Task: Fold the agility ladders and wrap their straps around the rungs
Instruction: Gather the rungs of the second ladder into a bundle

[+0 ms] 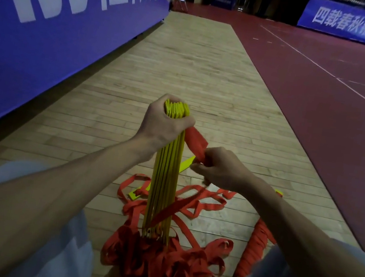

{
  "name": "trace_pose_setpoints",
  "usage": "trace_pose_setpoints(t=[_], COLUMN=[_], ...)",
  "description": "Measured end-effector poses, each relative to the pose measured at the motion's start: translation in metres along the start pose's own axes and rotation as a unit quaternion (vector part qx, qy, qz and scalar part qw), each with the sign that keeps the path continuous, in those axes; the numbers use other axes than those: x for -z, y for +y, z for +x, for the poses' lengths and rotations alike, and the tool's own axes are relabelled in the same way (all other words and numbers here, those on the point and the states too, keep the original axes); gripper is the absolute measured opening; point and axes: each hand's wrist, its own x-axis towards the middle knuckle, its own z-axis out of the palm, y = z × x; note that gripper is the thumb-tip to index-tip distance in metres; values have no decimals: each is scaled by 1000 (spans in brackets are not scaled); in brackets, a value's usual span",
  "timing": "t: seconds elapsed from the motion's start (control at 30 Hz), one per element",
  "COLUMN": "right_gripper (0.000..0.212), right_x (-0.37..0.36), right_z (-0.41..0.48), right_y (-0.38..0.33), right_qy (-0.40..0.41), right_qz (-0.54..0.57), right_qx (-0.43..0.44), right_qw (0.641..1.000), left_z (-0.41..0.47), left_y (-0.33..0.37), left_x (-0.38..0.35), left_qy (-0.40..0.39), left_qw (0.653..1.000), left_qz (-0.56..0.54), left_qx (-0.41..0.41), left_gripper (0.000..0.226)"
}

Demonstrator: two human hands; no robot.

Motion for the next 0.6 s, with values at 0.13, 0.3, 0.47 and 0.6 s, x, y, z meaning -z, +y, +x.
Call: trace_pose_setpoints(t=[0.13, 0.3, 0.47, 0.6], right_gripper=[58, 77, 43, 40], right_x=[-10, -20, -23, -15], right_z=[8, 16, 12, 7], right_y=[0, -5, -5, -15], right_qy=[-15, 50, 99, 138], right_qz=[-35, 88, 81, 86], right_qx=[23, 68, 4, 26], right_qw=[999, 993, 992, 986], left_z=[4, 2, 4, 7], left_y=[21, 30, 24, 25], left_x=[-4, -18, -18, -18], left_qy=[-118, -208, -167, -160], left_qw=[984, 957, 948, 952], left_qz=[-129, -194, -262, -253], left_qx=[43, 62, 75, 70], left_gripper=[41, 40, 53, 64])
